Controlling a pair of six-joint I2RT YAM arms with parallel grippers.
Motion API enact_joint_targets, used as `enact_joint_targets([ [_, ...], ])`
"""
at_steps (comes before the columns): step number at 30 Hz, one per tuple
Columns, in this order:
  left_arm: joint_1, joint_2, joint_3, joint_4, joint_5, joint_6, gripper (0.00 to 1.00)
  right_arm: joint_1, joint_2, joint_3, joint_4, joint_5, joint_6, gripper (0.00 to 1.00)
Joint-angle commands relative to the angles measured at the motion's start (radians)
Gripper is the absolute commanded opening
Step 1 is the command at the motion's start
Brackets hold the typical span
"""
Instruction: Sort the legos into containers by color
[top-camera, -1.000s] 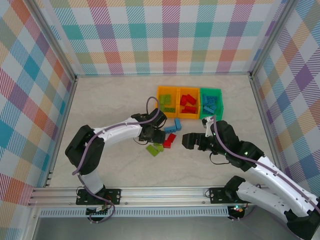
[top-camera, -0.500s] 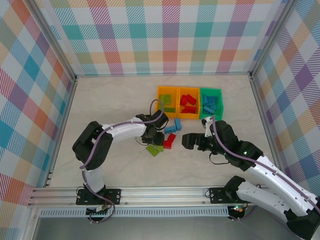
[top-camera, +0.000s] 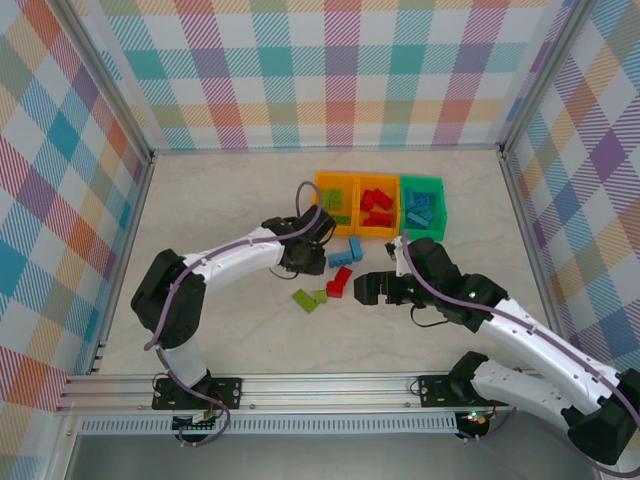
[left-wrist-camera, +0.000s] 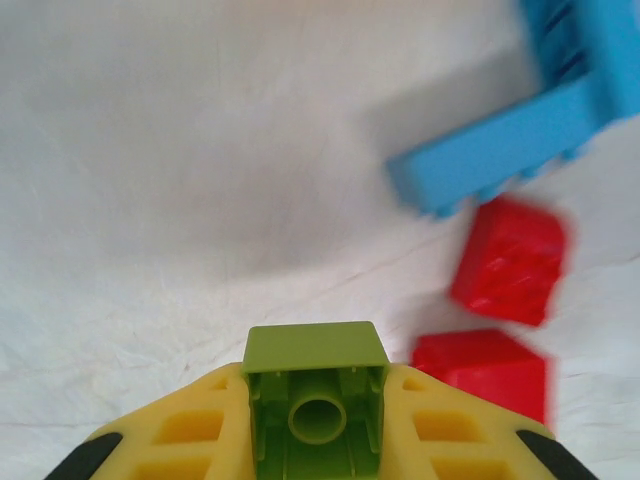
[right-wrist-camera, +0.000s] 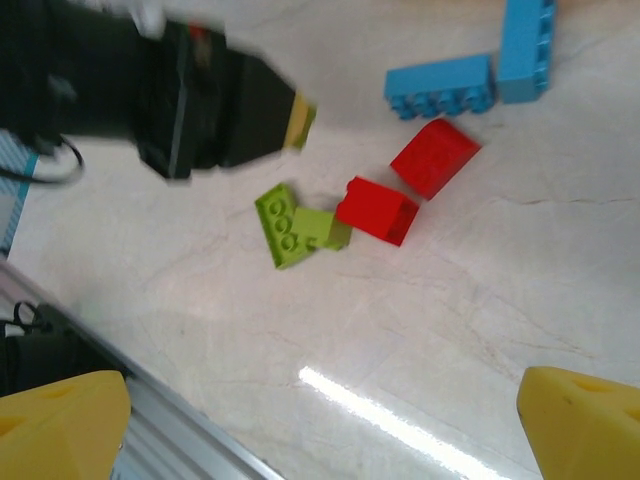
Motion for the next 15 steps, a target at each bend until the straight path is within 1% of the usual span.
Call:
enact_joint_targets([
  [1,0.029,-0.010,0.144,0.015,-0.086,0.026,0.24,0.006,0.006,0.044,0.072,-0.065,-0.023,1.00],
  [4,0.055,0.128,0.349,-0.026,-0.141,0.061,0.24,0.007,-0.009,0.038,0.073,-0.034,-0.007,1.00],
  [6,0.070,0.223,0.471,-0.034,-0.153,0.078,0.24,0.007,-0.030,0.037,0.047,-0.012,0.000,1.00],
  [12,0.125,0.487,0.795,-0.017,-0.114,0.106,0.26,0.007,-0.122,0.024,-0.053,0.041,0.024,1.00],
  [15,0.143,0.593,0.935,-0.014,-0.071,0.123,0.29,0.007,-0.143,0.028,-0.099,0.058,0.041,1.00],
])
